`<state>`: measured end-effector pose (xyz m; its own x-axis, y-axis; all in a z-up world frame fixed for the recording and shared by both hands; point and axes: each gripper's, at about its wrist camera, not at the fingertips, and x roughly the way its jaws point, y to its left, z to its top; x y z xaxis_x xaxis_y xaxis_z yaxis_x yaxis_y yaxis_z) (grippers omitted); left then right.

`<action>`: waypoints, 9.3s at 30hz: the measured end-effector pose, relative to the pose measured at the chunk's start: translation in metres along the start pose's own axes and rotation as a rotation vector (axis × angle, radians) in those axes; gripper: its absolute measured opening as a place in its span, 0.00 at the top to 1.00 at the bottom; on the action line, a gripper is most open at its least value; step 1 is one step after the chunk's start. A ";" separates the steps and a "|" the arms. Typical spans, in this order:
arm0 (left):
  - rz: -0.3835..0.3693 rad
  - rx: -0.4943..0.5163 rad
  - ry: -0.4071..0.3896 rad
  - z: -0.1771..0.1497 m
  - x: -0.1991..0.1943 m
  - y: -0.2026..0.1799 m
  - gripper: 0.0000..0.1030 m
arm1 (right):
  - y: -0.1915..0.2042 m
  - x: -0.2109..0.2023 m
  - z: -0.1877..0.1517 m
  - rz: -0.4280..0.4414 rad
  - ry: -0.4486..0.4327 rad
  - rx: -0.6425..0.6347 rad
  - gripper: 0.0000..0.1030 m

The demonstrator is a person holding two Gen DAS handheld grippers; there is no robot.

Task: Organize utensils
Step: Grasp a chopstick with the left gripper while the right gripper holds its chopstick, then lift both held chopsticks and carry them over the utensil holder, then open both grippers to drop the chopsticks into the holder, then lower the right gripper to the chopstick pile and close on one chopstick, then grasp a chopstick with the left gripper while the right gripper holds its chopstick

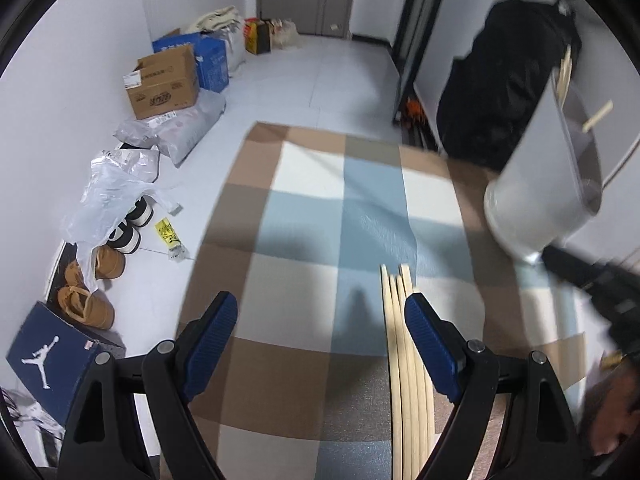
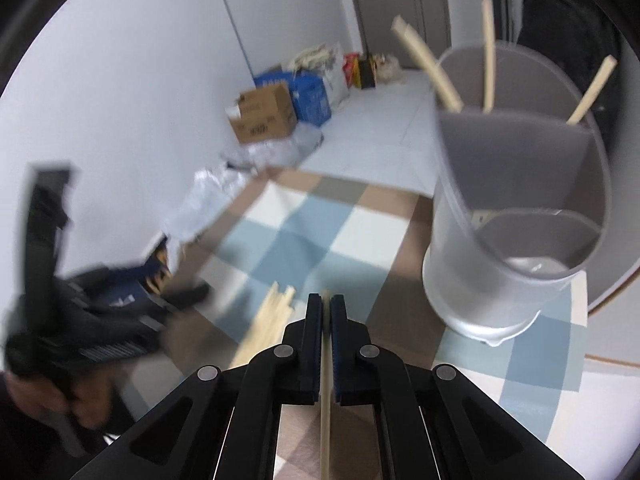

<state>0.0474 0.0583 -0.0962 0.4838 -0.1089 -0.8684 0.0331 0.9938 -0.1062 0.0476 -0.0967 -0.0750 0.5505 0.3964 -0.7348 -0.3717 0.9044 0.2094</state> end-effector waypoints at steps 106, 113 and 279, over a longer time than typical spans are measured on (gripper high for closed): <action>-0.277 0.009 -0.532 0.114 -0.190 -0.100 1.00 | -0.056 -0.217 0.098 -0.031 -0.511 0.040 0.97; -0.288 0.033 -0.575 0.149 -0.194 -0.124 1.00 | -0.071 -0.221 0.134 -0.053 -0.546 0.039 0.97; 0.002 -0.188 -0.203 0.005 -0.045 0.072 0.16 | 0.023 0.068 0.013 -0.110 0.127 0.184 0.94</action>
<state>0.0325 0.1344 -0.0624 0.6498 -0.0814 -0.7557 -0.1217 0.9703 -0.2092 0.0867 -0.0465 -0.1118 0.4771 0.2810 -0.8327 -0.1654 0.9593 0.2289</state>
